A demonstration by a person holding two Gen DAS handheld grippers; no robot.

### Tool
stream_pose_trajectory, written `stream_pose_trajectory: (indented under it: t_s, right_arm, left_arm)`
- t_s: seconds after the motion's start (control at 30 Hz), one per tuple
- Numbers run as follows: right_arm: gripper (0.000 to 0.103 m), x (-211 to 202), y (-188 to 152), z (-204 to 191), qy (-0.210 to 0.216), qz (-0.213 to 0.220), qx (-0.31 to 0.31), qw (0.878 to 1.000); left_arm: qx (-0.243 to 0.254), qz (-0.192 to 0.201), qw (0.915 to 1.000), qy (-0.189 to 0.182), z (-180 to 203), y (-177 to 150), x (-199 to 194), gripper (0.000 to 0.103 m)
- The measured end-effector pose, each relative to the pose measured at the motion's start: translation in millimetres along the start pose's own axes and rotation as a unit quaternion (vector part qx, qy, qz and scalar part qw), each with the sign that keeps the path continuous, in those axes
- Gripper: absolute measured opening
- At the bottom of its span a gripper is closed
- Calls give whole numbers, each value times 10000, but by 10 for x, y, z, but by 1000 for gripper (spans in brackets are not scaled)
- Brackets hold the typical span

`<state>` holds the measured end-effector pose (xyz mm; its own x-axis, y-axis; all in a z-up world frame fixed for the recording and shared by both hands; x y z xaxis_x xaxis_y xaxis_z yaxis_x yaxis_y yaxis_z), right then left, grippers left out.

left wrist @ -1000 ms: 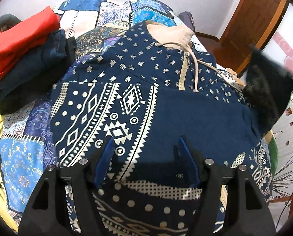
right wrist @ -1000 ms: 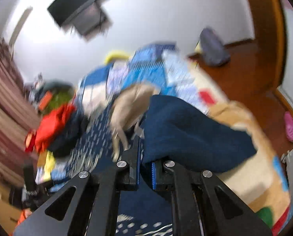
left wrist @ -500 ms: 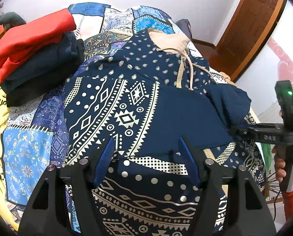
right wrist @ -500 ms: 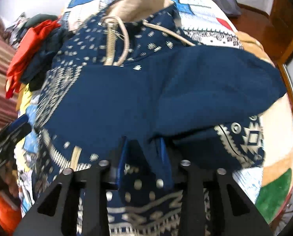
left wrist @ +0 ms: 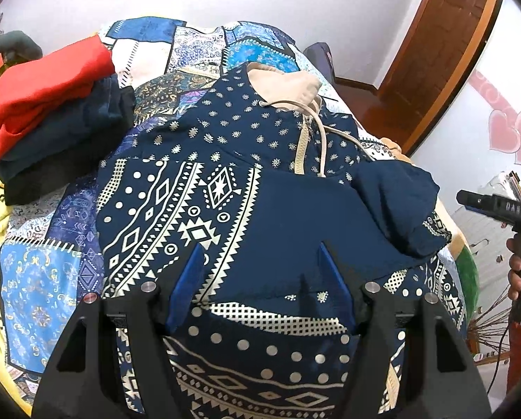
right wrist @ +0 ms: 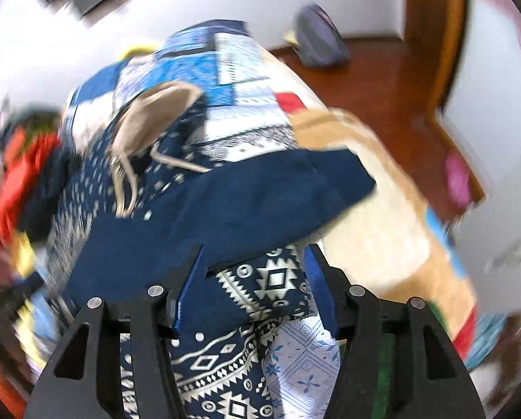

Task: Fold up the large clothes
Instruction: 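Fold the held sleeve with the right gripper across the hoodie front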

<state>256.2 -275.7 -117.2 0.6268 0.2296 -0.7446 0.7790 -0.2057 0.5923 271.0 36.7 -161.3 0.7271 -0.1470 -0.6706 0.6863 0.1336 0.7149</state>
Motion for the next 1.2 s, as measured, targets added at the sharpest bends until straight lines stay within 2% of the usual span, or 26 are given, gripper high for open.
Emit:
stream_pose_trajectory:
  t_s: [0.1,0.17,0.3,0.37,0.5,0.6,0.67,0.73,0.77,0.97,1.03,1.2]
  right_arm:
    - [53,172,25,205,145,-154,700,9973]
    - [53,305,13,285,3,-164,784,9968]
    - [53,618,-20,352,-25,-357,1043,9939]
    - [53,728,-36,375,82,-483,1194,9916]
    - [53,801,-26,391,42,-375,1275,9911]
    - [53,850,18,366,32,-253,1179,9927]
    - [46,853,46,344,-34,-88,1146,9934]
    - [16,820,68,310,-114,23,1030,9946]
    - [10,795,80,294,-126,82,973,9951]
    - [7,449,242,-22,-154,688,468,9964]
    - [6,264,326,-219,-33,909,246,9956]
    - [6,-146,522,-947,570,1316,-501,9884]
  left_arm:
    - [-51,-43,10000,1,33,-15,69,66]
    - [-125,-99,9999,-34,42,-29,120,66]
    - [-222,-209,9995,-27,53,-66,220,66]
    - [-140,-211,9997,68,65,-83,249,66]
    - [102,-89,9997,226,86,-100,235,66]
    - [174,-82,9994,277,73,-105,254,66]
    - [166,-100,9994,301,52,-112,269,66]
    - [121,-65,9994,317,28,-119,264,66]
    - [105,-43,9994,316,18,-120,255,66]
    - [92,93,9994,321,-56,-108,154,66]
    - [63,153,9994,303,-92,-100,106,66]
    - [-84,332,9991,265,-225,-74,-45,66]
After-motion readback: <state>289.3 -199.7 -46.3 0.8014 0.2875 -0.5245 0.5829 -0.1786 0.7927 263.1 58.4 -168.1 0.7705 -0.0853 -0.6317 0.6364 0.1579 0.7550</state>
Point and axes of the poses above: each gripper's, at about its wrist camera, not at the fingertips, and x roughly the way its jaws point, z to its right, y to its top, the point moved 1 cm from there along x, roughly the way its jaws point, and after that the axes turned 12 degrees about z, right-handed, at the moved point
